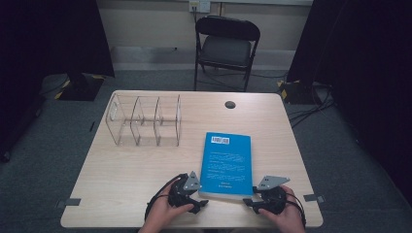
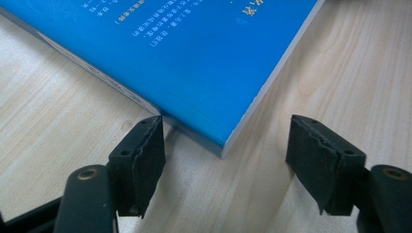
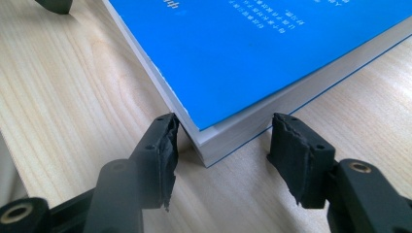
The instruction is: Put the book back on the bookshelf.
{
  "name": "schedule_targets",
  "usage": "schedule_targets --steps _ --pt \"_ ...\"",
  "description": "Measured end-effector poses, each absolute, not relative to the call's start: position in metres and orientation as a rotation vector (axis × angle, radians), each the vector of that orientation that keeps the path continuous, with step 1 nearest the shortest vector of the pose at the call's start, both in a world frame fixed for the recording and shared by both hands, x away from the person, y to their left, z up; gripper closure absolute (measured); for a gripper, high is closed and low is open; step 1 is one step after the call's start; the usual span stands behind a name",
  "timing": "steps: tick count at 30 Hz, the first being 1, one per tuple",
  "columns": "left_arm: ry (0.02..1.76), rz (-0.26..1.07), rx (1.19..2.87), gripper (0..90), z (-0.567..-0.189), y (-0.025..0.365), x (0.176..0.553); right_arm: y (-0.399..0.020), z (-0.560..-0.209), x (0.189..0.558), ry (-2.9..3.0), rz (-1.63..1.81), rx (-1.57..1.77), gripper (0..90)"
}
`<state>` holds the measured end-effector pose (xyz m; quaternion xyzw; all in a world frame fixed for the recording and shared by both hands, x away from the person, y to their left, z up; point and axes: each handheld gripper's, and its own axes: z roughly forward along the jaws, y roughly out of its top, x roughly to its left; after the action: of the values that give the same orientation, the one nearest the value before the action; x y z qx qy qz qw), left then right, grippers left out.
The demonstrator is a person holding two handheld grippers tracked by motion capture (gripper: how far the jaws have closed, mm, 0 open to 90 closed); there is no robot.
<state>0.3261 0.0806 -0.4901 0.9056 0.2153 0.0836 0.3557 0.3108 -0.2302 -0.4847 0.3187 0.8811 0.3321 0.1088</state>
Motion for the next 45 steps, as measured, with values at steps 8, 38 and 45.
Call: schedule_targets --steps 8,38,45 --pt "0.575 0.224 2.324 32.9 -0.4905 0.0801 0.3266 -0.2295 -0.4804 0.3095 2.588 1.014 0.945 52.6" --pt "0.599 0.233 2.327 30.4 -0.4903 0.0802 0.3263 -0.2283 -0.4775 0.3132 2.597 1.050 0.946 55.5" --pt "0.627 0.238 2.290 31.9 -0.4923 0.0801 0.3249 -0.2312 -0.4827 0.3109 2.604 0.998 0.965 47.7"
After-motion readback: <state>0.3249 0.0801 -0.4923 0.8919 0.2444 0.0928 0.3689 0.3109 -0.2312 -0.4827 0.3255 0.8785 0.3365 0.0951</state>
